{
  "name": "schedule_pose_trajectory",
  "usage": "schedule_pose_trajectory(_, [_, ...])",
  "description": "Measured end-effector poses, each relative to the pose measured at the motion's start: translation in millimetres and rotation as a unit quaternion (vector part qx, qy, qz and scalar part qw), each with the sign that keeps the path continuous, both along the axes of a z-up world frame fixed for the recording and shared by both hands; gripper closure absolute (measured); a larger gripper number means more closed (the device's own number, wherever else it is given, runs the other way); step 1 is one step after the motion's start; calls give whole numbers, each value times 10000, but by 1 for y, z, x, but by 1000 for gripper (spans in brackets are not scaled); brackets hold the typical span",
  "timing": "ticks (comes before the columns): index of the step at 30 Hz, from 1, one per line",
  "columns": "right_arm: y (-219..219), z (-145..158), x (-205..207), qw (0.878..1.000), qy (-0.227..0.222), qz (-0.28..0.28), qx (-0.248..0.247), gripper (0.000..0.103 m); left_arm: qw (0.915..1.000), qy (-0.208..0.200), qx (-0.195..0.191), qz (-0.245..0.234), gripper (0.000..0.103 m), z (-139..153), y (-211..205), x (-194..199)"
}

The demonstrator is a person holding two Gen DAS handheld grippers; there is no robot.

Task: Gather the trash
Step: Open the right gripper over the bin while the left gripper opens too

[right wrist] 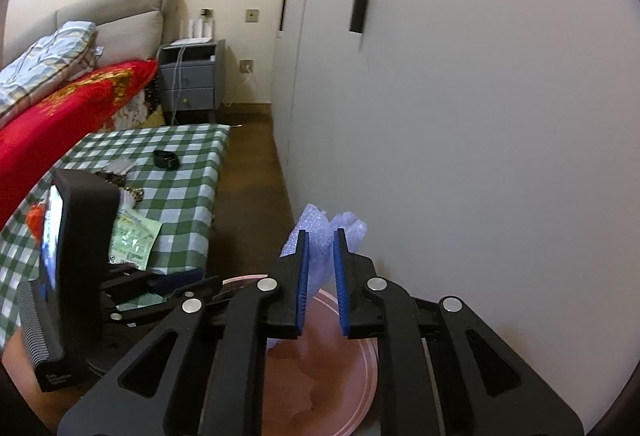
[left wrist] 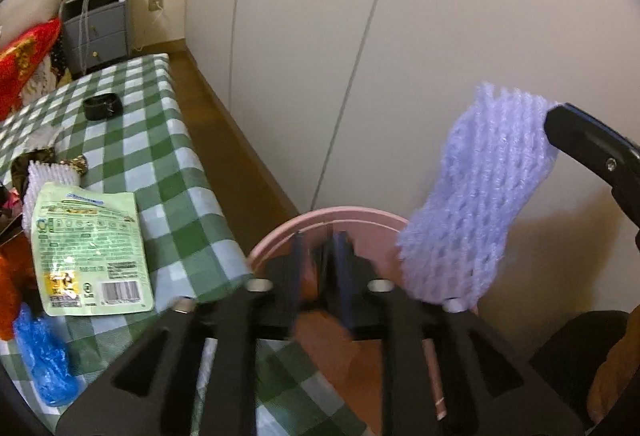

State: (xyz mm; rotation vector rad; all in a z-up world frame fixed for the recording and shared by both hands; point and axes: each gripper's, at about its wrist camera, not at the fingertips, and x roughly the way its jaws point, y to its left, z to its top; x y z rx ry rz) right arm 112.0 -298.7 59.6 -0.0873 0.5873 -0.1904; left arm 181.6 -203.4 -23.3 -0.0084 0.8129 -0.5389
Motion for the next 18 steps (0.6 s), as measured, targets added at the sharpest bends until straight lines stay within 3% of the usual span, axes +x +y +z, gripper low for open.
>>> schedule_pose_trajectory(4, [0,-1,-1,10000,-28,-23,-21,65,10000,-64,-60,46,78,9,11,-4])
schedule_pose_trajectory(18, [7,12,-22,9993,-336,173,-49,65,9978,-371,-189,510,78,60,76,-51])
